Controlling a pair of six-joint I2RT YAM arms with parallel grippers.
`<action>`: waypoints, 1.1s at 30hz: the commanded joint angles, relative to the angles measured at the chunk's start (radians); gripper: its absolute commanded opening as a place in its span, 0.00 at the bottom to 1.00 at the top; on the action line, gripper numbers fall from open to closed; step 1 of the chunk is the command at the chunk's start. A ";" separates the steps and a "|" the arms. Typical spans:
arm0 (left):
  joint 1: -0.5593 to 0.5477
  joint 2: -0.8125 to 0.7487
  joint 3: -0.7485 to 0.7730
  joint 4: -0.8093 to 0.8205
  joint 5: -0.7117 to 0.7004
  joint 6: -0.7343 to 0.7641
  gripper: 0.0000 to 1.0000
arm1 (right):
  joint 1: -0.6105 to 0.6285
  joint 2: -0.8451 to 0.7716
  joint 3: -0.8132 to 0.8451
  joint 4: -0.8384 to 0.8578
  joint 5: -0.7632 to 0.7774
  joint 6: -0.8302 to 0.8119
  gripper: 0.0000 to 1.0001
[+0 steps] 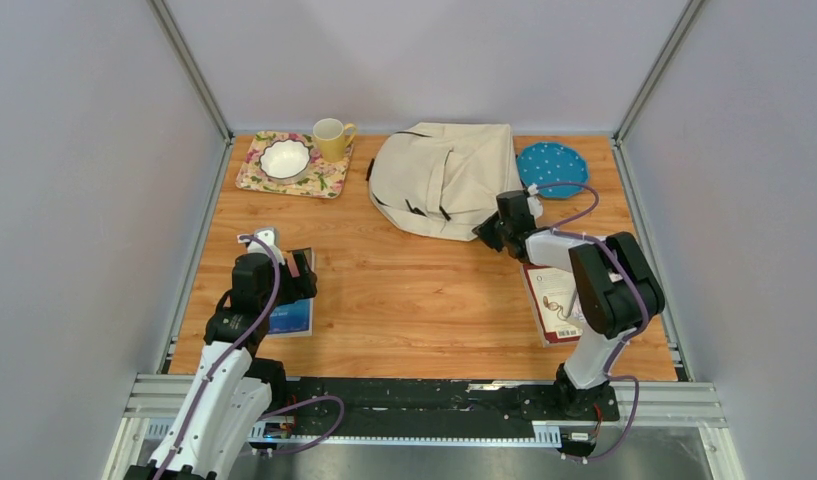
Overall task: Pack the student bag
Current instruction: Move the student bag to the center of the board.
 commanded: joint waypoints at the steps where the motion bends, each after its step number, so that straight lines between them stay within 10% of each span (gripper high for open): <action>1: 0.000 -0.004 0.027 0.012 0.031 0.029 0.93 | -0.005 -0.099 -0.028 -0.013 0.007 -0.096 0.00; 12: -0.032 0.019 0.030 0.146 0.241 0.046 0.92 | 0.003 -0.258 -0.097 -0.135 -0.169 -0.338 0.00; 19: -0.459 0.232 0.092 0.261 -0.029 0.041 0.92 | 0.034 -0.274 -0.253 -0.047 -0.243 -0.369 0.00; 33: -0.505 0.591 0.234 0.559 0.033 -0.200 0.90 | 0.064 -0.387 -0.413 -0.030 -0.241 -0.354 0.00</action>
